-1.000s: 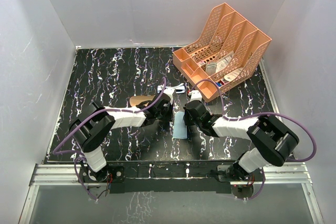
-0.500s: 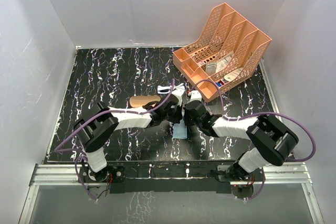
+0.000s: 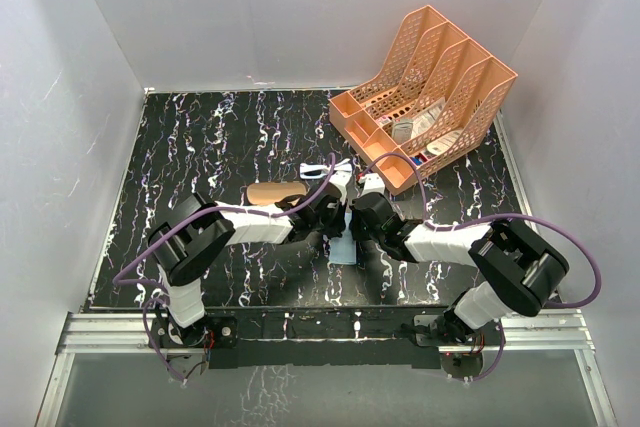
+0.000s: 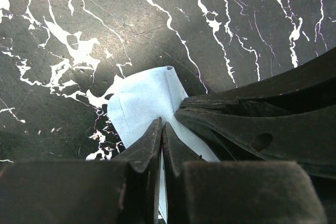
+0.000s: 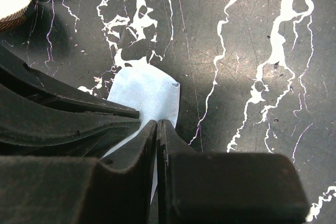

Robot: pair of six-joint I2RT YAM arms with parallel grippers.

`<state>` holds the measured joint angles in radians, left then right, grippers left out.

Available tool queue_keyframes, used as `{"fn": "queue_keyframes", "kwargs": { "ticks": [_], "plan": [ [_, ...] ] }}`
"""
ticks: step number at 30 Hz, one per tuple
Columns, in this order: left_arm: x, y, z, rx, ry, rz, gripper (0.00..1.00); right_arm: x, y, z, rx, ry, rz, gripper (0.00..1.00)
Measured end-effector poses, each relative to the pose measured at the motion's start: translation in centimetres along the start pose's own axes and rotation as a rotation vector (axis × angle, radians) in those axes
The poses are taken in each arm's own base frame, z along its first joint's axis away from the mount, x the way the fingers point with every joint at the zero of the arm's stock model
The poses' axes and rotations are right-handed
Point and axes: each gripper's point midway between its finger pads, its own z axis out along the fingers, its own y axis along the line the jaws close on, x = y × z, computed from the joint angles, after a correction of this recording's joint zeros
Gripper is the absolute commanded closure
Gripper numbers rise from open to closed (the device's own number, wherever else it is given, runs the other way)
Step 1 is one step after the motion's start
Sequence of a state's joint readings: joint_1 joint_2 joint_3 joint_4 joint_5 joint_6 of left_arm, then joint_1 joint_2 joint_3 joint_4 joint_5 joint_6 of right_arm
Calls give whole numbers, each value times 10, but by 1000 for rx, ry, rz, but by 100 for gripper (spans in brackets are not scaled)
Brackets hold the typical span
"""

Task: Organize the sunglasses
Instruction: Adjust the glasses cleaning cloth at the center of the board.

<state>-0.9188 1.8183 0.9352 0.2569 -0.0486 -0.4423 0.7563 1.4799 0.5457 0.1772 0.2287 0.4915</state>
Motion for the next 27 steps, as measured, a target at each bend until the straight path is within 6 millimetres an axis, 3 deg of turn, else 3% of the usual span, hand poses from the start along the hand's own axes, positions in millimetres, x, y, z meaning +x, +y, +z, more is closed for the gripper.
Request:
{"fn": "queue_keyframes", "kwargs": {
  "ticks": [15, 27],
  "plan": [
    [-4, 15, 0, -98, -26, 3, 100, 0, 0, 0, -2, -4, 1, 96],
    [-5, 15, -1, -103, -25, 1, 100, 0, 0, 0, -2, -3, 0, 96]
  ]
}}
